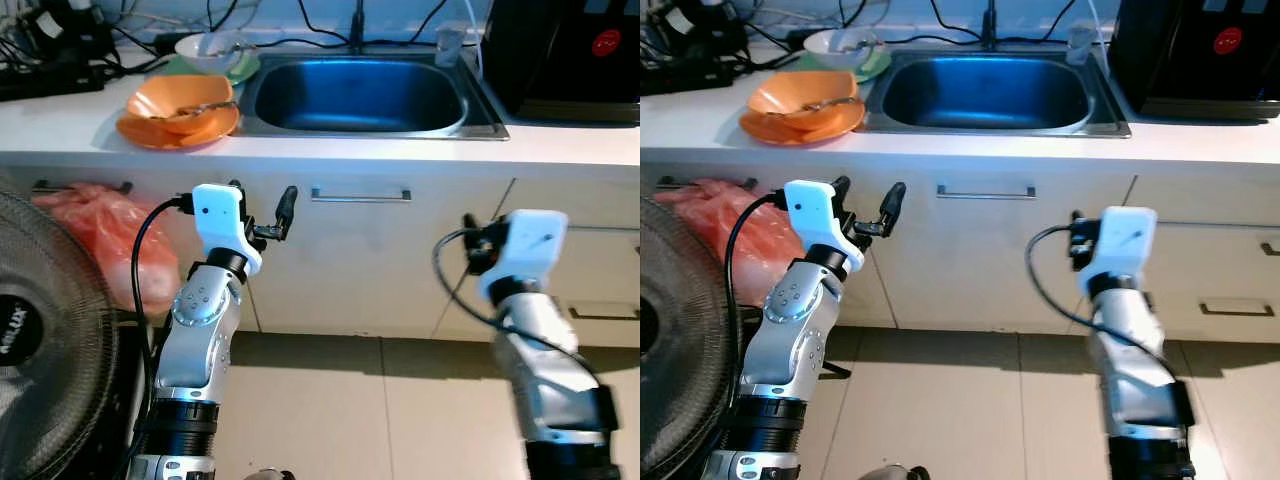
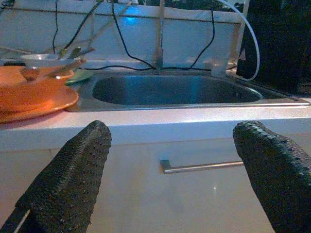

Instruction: Kitchen organization

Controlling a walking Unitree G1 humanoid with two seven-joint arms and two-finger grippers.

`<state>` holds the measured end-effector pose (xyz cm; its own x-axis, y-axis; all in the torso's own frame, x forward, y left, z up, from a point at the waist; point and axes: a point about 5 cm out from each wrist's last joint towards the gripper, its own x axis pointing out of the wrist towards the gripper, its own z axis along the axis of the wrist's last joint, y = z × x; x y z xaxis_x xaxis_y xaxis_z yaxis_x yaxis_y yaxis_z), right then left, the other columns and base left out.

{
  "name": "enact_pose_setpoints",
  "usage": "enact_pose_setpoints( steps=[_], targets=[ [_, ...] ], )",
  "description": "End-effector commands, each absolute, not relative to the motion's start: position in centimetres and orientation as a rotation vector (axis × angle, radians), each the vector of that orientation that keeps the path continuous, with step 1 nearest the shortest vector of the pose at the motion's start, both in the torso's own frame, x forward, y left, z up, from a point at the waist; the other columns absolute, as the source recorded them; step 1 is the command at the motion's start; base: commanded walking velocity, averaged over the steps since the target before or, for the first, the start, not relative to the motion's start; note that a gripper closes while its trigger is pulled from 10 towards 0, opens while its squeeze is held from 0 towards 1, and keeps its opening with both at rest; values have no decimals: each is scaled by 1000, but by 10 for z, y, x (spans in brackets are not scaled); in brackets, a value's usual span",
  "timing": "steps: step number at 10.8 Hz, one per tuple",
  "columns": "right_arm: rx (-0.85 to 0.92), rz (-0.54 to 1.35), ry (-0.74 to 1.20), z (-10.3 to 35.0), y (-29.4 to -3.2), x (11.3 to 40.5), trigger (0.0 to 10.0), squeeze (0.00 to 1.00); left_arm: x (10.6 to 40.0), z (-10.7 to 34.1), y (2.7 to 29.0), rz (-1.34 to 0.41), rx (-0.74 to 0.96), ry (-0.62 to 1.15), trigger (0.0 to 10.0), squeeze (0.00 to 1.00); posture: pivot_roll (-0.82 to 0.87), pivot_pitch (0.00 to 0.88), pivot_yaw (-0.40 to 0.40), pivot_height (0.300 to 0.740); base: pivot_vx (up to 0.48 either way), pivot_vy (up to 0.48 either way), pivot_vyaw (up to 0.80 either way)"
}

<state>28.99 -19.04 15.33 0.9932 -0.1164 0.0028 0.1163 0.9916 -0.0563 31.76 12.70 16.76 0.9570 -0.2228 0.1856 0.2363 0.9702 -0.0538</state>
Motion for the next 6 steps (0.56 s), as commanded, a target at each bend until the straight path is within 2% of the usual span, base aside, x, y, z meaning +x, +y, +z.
enact_pose_setpoints(
  steps=[1, 3, 4, 6],
  targets=[
    [-65, -125, 4, 158, -194, 290, 10000, 0, 317, 174, 127, -235, -71, -194, 10000, 0, -33, 0, 82, 740, 0, 0, 0],
    [-80, -116, -17, 165, -191, 291, 10000, 0, 319, 182, 122, -255, -87, -218, 10000, 0, -42, 0, 55, 740, 0, 0, 0],
    [-24, -154, -10, 164, -188, 293, 10000, 0, 319, 181, 120, -251, -87, -218, 10000, 0, -39, 0, 39, 740, 266, 0, 0],
    [57, -194, -12, 165, -177, 293, 10000, 0, 319, 178, 119, -220, -114, -202, 10000, 0, -49, 0, 37, 740, 0, 0, 0]
  ],
)
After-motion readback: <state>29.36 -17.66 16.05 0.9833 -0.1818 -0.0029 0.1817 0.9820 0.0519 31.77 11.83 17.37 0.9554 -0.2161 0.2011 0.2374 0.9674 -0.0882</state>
